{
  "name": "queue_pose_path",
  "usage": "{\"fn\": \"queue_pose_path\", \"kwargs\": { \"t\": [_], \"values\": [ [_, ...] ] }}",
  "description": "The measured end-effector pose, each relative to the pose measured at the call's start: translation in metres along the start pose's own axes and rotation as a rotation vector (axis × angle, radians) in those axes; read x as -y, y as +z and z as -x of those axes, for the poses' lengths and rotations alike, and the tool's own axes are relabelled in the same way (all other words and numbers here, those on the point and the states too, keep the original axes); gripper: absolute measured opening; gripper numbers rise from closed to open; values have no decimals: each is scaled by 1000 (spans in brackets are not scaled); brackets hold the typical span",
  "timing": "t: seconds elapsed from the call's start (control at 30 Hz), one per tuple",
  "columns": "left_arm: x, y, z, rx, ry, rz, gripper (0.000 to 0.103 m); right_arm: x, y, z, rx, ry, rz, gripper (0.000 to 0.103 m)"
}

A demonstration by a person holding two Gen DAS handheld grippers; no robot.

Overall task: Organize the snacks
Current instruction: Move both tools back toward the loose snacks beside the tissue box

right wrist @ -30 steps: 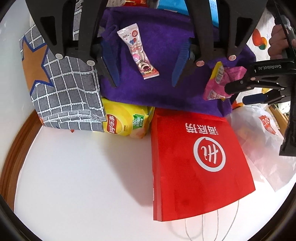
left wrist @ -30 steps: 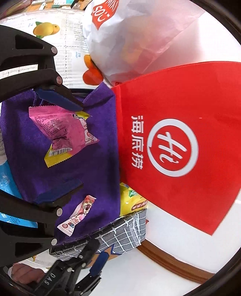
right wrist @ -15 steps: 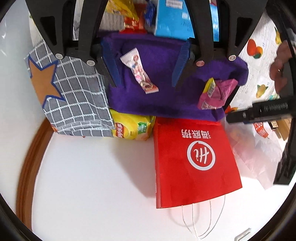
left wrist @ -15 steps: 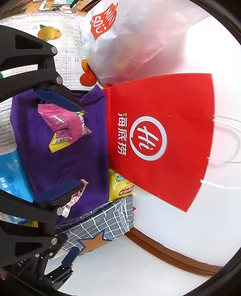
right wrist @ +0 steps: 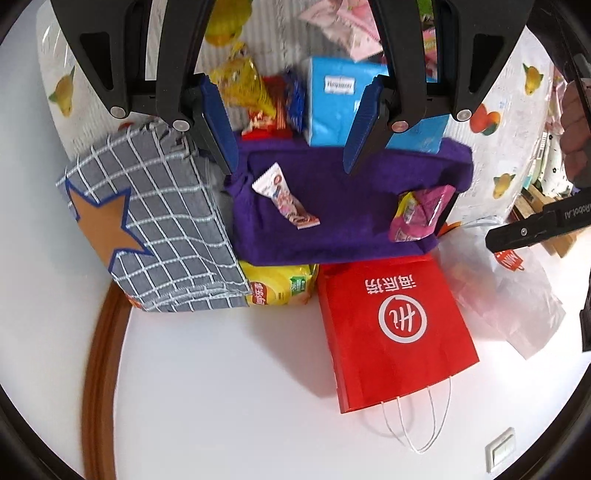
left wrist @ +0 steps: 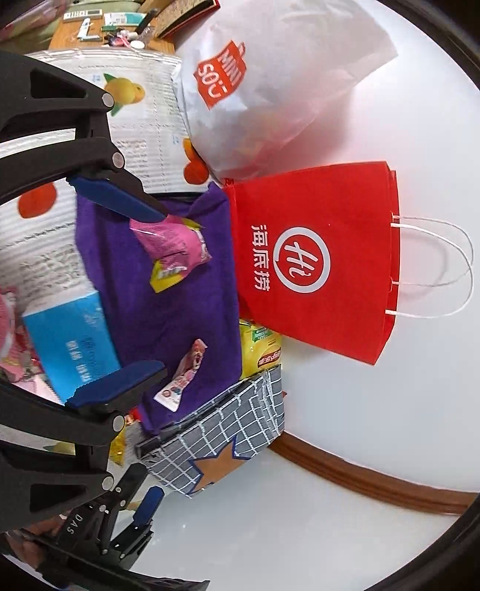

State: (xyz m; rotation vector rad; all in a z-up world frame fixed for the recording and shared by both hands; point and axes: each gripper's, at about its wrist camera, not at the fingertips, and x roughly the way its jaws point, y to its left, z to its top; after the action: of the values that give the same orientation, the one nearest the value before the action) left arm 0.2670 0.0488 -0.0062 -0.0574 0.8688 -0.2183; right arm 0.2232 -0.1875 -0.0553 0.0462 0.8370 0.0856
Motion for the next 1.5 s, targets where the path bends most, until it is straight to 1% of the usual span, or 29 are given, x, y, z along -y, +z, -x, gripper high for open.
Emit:
{"fn": "queue_pose_path", "kwargs": {
  "t": [0.13, 0.3, 0.4, 0.6, 0.73, 0.87, 1.1, 1.2, 1.3, 1.4, 1.5],
  "values": [
    [1, -16, 12, -3, 5, 8, 75, -1, -11, 14, -2, 6, 11, 59],
    [2, -40, 18, -20, 15, 15, 75, -1, -26, 30, 13, 18, 18, 59],
    [1, -52, 21, -27, 31, 17, 75, 3, -34, 32, 10, 16, 14, 59],
    [-16, -75, 18, -55, 65, 62, 75, 21, -51, 30, -5, 2, -8, 59],
    [-29, -89, 9, -80, 76, 108, 75, 38, -62, 23, -23, -1, -33, 59],
    [-32, -96, 2, -93, 81, 114, 75, 45, -72, 7, -51, 12, -38, 59],
    [-31, -104, -10, -118, 88, 104, 75, 37, -82, -27, -69, 6, 70, 59],
    [-32, -106, -14, -123, 94, 101, 75, 37, -83, -39, -67, -19, 112, 59],
    [-35, -108, -18, -127, 88, 112, 75, 40, -83, -49, -72, -40, 128, 59],
    [-37, -107, -21, -130, 80, 121, 75, 43, -83, -55, -70, -21, 137, 59],
    [-36, -106, -21, -129, 64, 129, 75, 42, -82, -59, -59, -24, 157, 59]
  ]
}}
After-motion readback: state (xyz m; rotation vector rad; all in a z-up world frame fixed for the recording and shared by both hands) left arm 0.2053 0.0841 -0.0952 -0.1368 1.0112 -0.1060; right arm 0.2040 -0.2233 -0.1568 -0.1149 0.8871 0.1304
